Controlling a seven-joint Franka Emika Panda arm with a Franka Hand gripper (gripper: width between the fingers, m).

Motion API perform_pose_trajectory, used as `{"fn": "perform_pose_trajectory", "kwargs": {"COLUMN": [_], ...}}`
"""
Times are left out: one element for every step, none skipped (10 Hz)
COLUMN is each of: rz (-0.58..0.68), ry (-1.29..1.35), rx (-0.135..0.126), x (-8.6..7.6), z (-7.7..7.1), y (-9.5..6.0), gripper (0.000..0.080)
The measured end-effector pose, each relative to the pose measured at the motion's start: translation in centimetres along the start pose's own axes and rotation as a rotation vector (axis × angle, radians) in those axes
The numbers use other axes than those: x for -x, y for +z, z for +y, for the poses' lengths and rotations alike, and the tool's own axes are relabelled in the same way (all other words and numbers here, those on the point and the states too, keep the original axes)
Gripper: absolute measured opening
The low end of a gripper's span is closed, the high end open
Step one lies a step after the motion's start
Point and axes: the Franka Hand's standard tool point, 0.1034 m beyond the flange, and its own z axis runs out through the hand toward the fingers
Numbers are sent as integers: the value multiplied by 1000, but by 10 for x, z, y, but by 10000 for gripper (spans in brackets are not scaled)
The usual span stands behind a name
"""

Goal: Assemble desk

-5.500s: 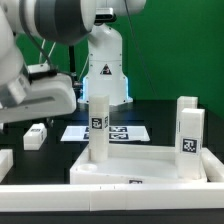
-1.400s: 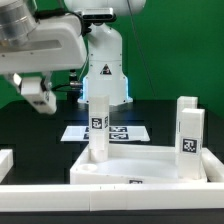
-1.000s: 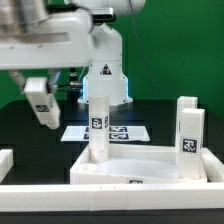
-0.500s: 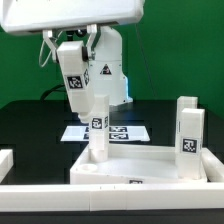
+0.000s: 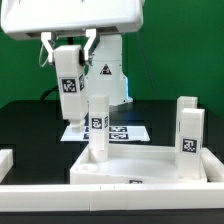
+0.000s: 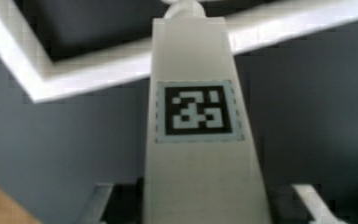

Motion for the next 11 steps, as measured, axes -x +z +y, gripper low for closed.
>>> {"fn": "perform_pose_trajectory", "kwargs": {"rz": [17,25,22,19,12,3,-3,-6,-15,-19,-19], "ry": [7,2,2,1,-3,-7,-11,-19,-22,-25,-30], "rx": [2,3,5,7,11,14,15,20,23,25,22], "x": [1,2,3,4,9,13,17,22,26,28,29], "z": [-3,-5,-4,-4,-5,-6,-8,-10,-10,-11,-15], "y": [5,8,9,11,17,21,26,32,36,39,38], "gripper": [288,288,288,288,288,288,288,288,288,288,288]}}
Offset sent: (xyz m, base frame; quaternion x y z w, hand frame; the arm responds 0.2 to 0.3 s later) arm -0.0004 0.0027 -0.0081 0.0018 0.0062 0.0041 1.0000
